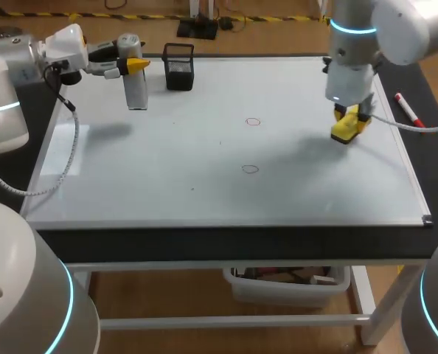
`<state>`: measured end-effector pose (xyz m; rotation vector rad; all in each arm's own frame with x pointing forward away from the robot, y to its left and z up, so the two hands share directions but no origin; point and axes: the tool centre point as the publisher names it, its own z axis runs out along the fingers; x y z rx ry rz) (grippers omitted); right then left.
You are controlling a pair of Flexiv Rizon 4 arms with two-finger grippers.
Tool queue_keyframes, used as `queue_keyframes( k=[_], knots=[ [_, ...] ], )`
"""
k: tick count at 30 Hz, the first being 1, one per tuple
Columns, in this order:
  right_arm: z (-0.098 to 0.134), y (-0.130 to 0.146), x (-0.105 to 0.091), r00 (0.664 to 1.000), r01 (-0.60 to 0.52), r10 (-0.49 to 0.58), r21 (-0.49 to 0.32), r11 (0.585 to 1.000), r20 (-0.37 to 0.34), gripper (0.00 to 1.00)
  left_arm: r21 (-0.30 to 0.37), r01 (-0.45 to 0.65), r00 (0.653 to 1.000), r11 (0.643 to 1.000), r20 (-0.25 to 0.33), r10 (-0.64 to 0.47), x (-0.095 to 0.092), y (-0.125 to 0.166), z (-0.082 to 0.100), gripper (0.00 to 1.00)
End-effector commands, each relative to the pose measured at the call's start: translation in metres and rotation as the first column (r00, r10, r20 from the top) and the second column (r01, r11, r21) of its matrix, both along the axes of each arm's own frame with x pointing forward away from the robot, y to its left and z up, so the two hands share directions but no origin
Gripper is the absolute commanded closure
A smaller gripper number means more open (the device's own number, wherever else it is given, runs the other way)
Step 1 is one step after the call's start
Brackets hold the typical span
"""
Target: Pick up the inspection probe, press it on each red-marked spot on the whiteboard one by one, put down the probe, pick up the eraser, and wipe off all the red marks.
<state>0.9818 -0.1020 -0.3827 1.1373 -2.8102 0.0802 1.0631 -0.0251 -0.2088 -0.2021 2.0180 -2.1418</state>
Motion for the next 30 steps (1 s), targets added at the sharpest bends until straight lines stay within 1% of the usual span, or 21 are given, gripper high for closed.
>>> queue_keyframes(
  k=[1,6,7,30],
  knots=[
    [0.0014,-0.0147,-0.008,1.0,0.011,-0.011,0.016,1.0,0.02,1.0,0.0,-0.003,1.0,1.0,0.003,0.003,-0.001,-0.0004,0.0005,1.0],
    [0.0011,-0.0161,-0.0079,0.999,0.03,-0.03,0.012,0.999,0.026,1.0,0.0,-0.003,1.0,1.0,0.003,0.003,-0.001,-0.0004,0.0005,1.0],
    [0.0013,-0.0169,-0.007,0.999,0.038,-0.038,0.024,0.999,0.035,1.0,0.0,-0.003,1.0,1.0,0.003,0.003,-0.001,-0.0004,0.0005,1.0],
    [0.0024,-0.0177,-0.0067,0.998,0.039,-0.04,0.025,0.999,0.038,1.0,0.0,-0.003,1.0,1.0,0.003,0.003,-0.001,-0.0004,0.0005,1.0]
  ],
)
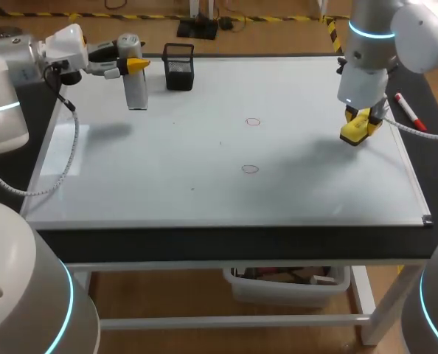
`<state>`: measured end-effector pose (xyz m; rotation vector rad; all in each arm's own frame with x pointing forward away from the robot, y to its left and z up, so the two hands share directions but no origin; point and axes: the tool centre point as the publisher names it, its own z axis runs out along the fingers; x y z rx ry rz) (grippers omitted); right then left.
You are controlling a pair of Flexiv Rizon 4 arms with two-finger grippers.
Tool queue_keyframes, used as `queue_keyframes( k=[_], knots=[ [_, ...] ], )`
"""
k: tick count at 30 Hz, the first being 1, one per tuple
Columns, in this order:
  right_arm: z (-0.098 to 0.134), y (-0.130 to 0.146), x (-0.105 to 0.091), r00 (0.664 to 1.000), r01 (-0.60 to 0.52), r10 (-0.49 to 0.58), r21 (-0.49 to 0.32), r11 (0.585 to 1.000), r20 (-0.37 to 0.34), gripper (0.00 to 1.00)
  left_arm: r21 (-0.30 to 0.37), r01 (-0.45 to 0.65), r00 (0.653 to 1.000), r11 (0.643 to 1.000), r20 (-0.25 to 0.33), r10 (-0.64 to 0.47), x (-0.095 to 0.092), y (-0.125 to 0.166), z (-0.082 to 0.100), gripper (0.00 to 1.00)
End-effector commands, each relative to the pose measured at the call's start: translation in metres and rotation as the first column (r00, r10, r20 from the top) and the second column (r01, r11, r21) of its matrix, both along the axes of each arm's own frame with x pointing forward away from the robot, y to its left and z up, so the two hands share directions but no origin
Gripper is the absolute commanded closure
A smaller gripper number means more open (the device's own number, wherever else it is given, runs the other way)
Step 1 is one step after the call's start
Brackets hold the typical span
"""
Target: Pick up the inspection probe, press it on each red-marked spot on the whiteboard one by one, put down the probe, pick up the eraser, and wipe off all the red marks.
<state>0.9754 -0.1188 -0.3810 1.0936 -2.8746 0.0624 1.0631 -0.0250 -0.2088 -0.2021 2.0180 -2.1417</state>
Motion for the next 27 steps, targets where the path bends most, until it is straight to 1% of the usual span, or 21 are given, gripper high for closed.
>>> queue_keyframes(
  k=[1,4,6,7,10,12,14,15,17,20,25,27],
  knots=[
    [0.001,-0.001,0.0,1.0,-0.002,0.002,-0.001,1.0,0.001,1.0,0.0,0.008,1.0,1.0,0.002,-0.008,-0.004,-0.004,-0.001,1.0],
    [0.001,-0.001,0.0,1.0,-0.002,0.002,-0.001,1.0,0.001,1.0,-0.007,0.035,0.999,0.999,-0.001,-0.035,-0.012,-0.015,-0.004,1.0],
    [0.001,-0.001,0.0,1.0,-0.002,0.002,-0.001,1.0,0.001,1.0,0.006,0.06,0.998,0.998,0.003,-0.06,-0.019,-0.024,-0.004,1.0],
    [0.001,-0.001,0.0,1.0,-0.002,0.002,-0.001,1.0,0.001,1.0,0.002,0.075,0.997,0.997,0.005,-0.075,-0.021,-0.029,-0.005,1.0],
    [0.001,-0.001,0.0,1.0,-0.002,0.002,-0.001,1.0,0.001,1.0,0.008,0.126,0.992,0.992,0.01,-0.126,-0.031,-0.049,-0.004,1.0],
    [0.001,-0.001,0.0,1.0,-0.002,0.002,-0.001,1.0,0.001,1.0,-0.013,0.159,0.987,0.987,0.014,-0.159,-0.034,-0.061,-0.003,1.0],
    [0.001,-0.001,0.0,1.0,-0.002,0.002,-0.001,1.0,0.001,1.0,-0.003,0.199,0.98,0.98,0.02,-0.199,-0.037,-0.078,-0.001,1.0],
    [0.001,-0.001,0.0,1.0,-0.002,0.002,-0.001,1.0,0.001,1.0,-0.011,0.223,0.975,0.975,0.021,-0.223,-0.038,-0.087,0.0,1.0],
    [0.001,-0.001,0.0,1.0,-0.002,0.002,-0.001,1.0,0.001,1.0,-0.002,0.264,0.964,0.965,0.021,-0.263,-0.039,-0.106,0.0,1.0],
    [0.001,-0.001,0.0,1.0,-0.002,0.002,-0.001,1.0,0.001,1.0,-0.009,0.316,0.948,0.949,0.026,-0.316,-0.039,-0.135,-0.001,1.0],
    [0.001,-0.001,0.0,1.0,-0.002,0.002,-0.001,1.0,0.001,1.0,-0.033,0.373,0.928,0.927,0.03,-0.372,-0.035,-0.177,-0.006,1.0],
    [0.001,-0.001,0.0,1.0,-0.002,0.002,-0.001,1.0,0.001,1.0,-0.028,0.384,0.923,0.923,0.031,-0.384,-0.034,-0.192,-0.007,1.0]
  ],
)
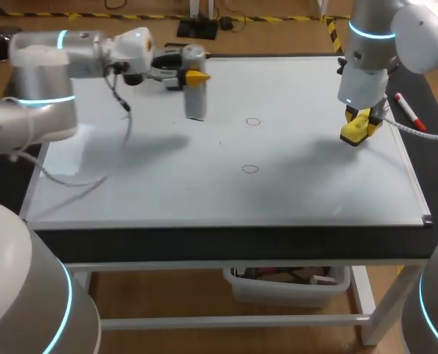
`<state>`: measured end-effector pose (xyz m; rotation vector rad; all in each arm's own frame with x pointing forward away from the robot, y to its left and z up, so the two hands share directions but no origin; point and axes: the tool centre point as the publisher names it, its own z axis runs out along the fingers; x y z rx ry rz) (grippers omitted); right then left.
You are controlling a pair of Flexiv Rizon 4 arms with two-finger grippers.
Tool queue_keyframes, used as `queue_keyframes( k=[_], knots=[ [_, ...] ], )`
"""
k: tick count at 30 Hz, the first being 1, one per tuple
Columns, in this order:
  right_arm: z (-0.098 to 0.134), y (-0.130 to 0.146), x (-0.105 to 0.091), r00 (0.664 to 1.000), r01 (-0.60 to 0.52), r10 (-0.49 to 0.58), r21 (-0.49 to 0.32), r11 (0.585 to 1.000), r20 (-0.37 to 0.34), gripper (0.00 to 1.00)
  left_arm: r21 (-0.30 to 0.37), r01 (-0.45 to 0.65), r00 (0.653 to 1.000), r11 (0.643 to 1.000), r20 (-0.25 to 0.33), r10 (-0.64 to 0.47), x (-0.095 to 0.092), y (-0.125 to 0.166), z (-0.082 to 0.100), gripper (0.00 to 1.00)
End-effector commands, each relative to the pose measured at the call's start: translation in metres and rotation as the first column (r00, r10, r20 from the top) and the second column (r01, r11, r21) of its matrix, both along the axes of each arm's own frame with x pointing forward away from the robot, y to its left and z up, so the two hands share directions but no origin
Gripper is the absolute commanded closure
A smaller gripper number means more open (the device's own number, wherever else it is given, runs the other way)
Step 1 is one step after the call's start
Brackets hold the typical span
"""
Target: Pick up the inspection probe, press it on each red-marked spot on the whiteboard one by one, put down the probe, pick up the eraser, and wipe off all the red marks.
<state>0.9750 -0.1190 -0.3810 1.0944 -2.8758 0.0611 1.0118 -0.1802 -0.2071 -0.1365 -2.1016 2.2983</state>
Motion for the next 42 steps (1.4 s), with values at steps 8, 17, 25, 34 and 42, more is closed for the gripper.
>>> queue_keyframes(
  k=[8,17,25,34,42],
  knots=[
    [0.001,-0.001,0.0,1.0,-0.002,0.002,-0.003,1.0,0.0,1.0,-0.017,0.125,0.992,0.992,0.009,-0.125,0.029,-0.079,-0.016,1.0],
    [0.001,-0.001,0.0,1.0,-0.002,0.002,-0.003,1.0,0.0,1.0,-0.018,0.131,0.991,0.991,0.0,-0.131,0.037,-0.106,-0.025,1.0],
    [0.001,-0.001,0.0,1.0,-0.002,0.002,-0.003,1.0,0.0,1.0,-0.028,0.135,0.991,0.99,-0.02,-0.136,0.037,-0.118,-0.037,1.0],
    [0.001,-0.001,0.0,1.0,-0.002,0.002,-0.003,1.0,0.0,1.0,-0.028,0.136,0.99,0.99,-0.035,-0.137,0.044,-0.125,-0.045,1.0],
    [0.001,-0.001,0.0,1.0,-0.002,0.002,-0.003,1.0,0.0,1.0,-0.026,0.141,0.989,0.99,-0.038,-0.142,0.051,-0.126,-0.053,1.0]
  ],
)
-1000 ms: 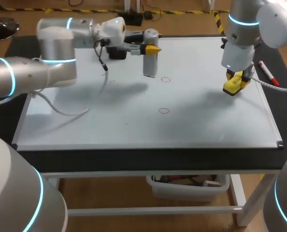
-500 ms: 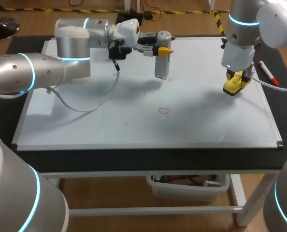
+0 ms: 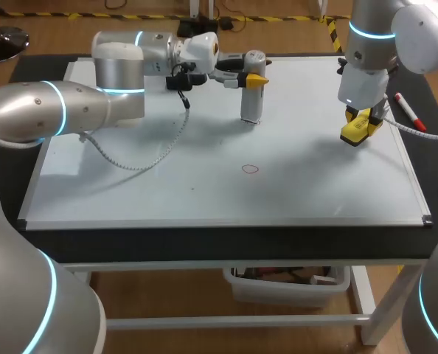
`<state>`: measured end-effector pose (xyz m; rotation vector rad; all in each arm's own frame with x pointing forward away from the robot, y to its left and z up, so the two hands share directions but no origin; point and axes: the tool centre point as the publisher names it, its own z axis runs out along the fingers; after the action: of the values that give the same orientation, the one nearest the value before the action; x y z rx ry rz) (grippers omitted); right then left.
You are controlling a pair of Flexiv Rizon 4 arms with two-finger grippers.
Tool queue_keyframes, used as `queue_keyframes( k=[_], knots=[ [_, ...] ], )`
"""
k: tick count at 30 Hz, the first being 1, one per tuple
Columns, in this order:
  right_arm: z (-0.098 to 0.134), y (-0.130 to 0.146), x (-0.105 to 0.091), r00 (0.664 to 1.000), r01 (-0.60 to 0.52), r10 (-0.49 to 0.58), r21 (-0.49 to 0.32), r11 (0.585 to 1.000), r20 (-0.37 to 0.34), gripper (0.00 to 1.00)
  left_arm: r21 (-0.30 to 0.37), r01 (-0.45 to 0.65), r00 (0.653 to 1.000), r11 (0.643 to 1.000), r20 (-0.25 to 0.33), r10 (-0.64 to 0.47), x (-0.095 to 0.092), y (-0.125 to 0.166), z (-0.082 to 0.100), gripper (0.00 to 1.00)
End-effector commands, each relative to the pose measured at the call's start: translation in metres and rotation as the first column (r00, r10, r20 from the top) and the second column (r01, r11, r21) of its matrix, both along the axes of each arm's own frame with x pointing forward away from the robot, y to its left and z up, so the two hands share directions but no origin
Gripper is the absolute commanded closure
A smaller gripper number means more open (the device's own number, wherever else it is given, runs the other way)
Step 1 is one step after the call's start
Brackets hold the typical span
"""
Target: Pick up the inspection probe, press it on each red-marked spot on the whiteboard one by one, put down the probe, pick up the eraser, and wipe off all the red marks.
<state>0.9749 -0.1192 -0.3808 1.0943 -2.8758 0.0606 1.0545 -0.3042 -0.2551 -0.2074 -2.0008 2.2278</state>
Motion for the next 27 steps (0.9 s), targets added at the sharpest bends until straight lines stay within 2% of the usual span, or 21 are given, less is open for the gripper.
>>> queue_keyframes(
  k=[1,27],
  knots=[
    [0.001,0.0,0.0,1.0,-0.002,0.002,-0.003,1.0,0.0,1.0,-0.011,0.021,1.0,1.0,0.001,-0.021,0.009,-0.002,-0.006,1.0],
    [0.001,0.0,0.0,1.0,-0.002,0.002,-0.003,1.0,0.0,1.0,-0.004,0.013,0.999,1.0,-0.032,-0.013,0.014,-0.002,-0.02,1.0]
  ],
)
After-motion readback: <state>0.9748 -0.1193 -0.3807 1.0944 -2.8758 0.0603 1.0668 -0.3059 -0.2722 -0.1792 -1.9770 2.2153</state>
